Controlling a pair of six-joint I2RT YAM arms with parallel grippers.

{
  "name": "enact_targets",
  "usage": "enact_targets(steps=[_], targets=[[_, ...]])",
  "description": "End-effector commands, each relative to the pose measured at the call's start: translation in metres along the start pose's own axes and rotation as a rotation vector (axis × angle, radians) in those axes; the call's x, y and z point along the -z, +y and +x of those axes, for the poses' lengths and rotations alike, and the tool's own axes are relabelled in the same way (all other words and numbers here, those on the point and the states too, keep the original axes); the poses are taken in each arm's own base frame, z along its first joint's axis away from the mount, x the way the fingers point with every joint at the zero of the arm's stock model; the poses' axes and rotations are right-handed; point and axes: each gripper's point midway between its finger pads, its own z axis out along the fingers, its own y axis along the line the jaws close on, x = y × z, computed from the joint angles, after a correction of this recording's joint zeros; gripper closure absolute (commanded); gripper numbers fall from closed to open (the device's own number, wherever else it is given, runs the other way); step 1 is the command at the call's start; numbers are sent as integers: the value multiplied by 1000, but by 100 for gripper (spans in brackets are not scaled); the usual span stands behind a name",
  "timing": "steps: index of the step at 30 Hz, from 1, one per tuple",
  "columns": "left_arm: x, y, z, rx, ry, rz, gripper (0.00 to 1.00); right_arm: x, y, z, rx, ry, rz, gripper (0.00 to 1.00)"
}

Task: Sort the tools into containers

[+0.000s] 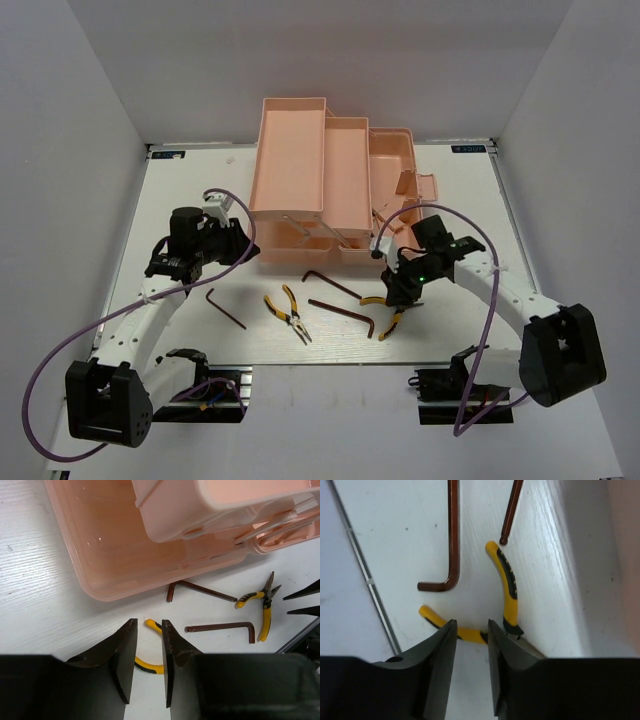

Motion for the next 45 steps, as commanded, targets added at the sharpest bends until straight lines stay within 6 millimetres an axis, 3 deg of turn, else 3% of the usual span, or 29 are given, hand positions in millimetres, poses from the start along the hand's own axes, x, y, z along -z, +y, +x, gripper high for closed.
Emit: enact_targets(steps=[1, 3, 12, 19, 24, 30, 35, 38, 39, 40, 41, 44, 45], targets=[[2, -5, -2, -21, -16, 22, 63, -18, -21, -18, 128, -26, 105, 62], [2, -5, -2, -21, -16, 22, 60, -29, -24, -9, 130, 28, 128, 56], [0, -4, -1, -17, -8, 20, 55, -51, -51, 10, 141, 155, 281, 54], [0, -4, -1, -17, -8, 20, 54, -58, -48, 29, 145, 236, 255, 52], [0, -4, -1, -17, -8, 20, 54, -60, -36, 52, 128, 316, 193, 74], [0, -4, -1, -17, -8, 20, 54, -54, -29, 59, 129, 343, 177, 100], [0, -4, -1, -17, -8, 20, 54, -26, -23, 28, 158, 298, 180, 100], [0, -4, -1, -17, -8, 20, 54, 3, -6, -15, 214, 181, 127, 100], [0, -4, -1, -17, -8, 20, 54, 13, 3, -43, 253, 94, 92, 100], [0, -4, -1, -17, -8, 20, 54, 27, 12, -52, 251, 94, 71, 100], [0, -4, -1, -17, -8, 20, 54, 32, 16, -59, 251, 77, 55, 100], [0, -4, -1, -17, -8, 20, 54, 60, 31, -118, 281, -59, 19, 100], [0, -4, -1, -17, -8, 20, 54, 61, 34, -127, 277, -84, 2, 100]])
